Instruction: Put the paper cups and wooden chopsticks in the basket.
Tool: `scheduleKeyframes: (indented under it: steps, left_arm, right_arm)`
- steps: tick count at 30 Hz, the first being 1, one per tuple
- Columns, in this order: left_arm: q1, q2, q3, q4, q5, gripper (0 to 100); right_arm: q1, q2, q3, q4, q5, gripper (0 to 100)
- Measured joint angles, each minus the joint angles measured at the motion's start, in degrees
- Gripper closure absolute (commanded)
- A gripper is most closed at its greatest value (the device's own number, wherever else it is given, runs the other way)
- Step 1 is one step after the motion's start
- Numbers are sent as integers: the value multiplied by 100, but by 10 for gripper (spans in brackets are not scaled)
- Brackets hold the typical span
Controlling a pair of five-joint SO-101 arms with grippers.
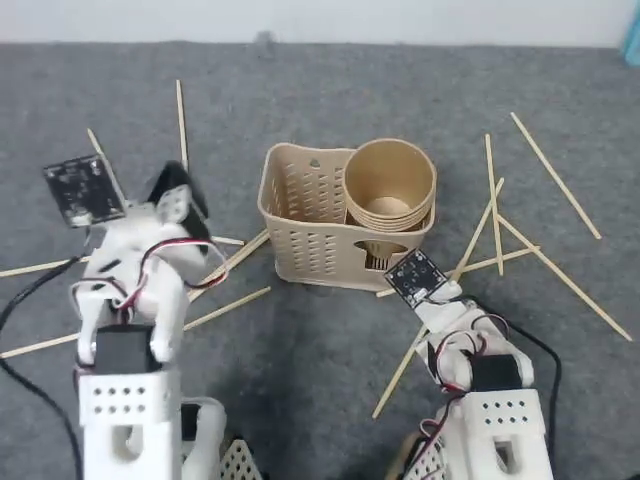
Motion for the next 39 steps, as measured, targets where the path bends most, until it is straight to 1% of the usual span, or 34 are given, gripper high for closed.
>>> scheduleKeyframes:
  steps: [3, 6, 9, 13, 15, 17, 18, 21, 23, 25, 30, 35, 39]
  left_arm:
    - [-563, 0, 642, 0, 0, 987]
    - [-1020, 0, 1222, -18, 0, 987]
    - [-1380, 0, 1837, -299, 0, 987]
    - [-1424, 0, 2927, -1152, -79, 987]
    - [-1380, 0, 3112, -1451, -255, 987]
    - [-1371, 0, 3165, -1538, -308, 987]
    - [-1354, 0, 3174, -1556, -325, 987]
    - [-1345, 0, 3270, -1626, -360, 987]
    - [-1345, 0, 3323, -1635, -360, 987]
    - [-1345, 0, 3323, -1644, -360, 987]
    - [-1345, 0, 3332, -1662, -360, 987]
    - [-1345, 0, 3332, -1662, -360, 987]
    - [-1345, 0, 3332, -1662, -360, 987]
  right_arm:
    - [79, 0, 0, 70, 0, 990]
    - [369, 0, 0, 70, 0, 990]
    - [703, 0, 0, 70, 0, 990]
    - [1231, -158, 0, 70, 0, 989]
    - [1653, -431, 0, 70, 0, 987]
    - [2066, -677, -123, 70, 44, 987]
    - [2224, -765, -264, 114, 193, 987]
    - [2505, -765, -941, 484, 633, 987]
    - [2673, -607, -1574, 756, 738, 987]
    - [2840, -62, -2374, 949, 774, 986]
    - [3182, 1881, -4440, 1187, 791, 979]
    - [3226, 4290, -6418, 1319, 791, 900]
    - [3305, 6207, -7859, 1319, 809, 897]
